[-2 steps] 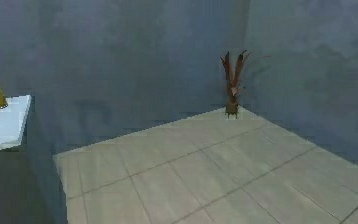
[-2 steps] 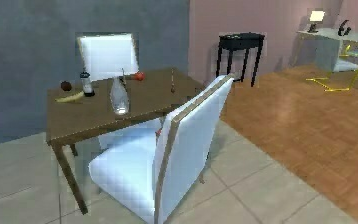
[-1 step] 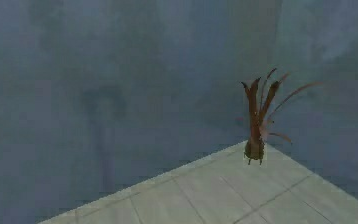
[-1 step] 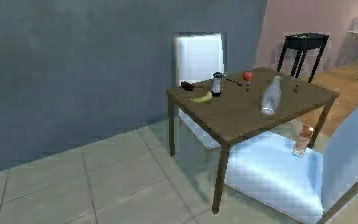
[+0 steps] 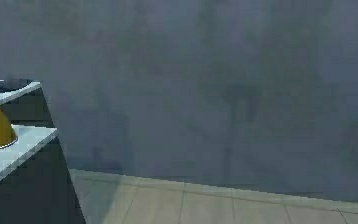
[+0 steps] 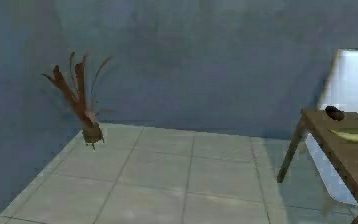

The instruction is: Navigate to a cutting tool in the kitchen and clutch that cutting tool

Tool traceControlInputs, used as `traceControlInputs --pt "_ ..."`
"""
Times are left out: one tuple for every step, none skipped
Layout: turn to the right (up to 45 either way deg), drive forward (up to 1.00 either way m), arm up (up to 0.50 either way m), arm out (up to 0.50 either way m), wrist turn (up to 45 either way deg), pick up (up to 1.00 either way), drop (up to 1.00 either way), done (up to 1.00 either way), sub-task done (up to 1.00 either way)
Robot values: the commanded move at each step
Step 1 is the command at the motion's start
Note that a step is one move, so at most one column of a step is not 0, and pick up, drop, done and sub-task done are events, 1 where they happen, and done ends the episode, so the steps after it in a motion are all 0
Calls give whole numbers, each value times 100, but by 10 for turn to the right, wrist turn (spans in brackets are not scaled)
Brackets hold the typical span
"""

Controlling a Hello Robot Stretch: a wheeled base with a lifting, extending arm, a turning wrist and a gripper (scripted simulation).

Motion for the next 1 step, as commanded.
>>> traceControlInputs --pt "0 80 0 0 0 0 0 0 0"
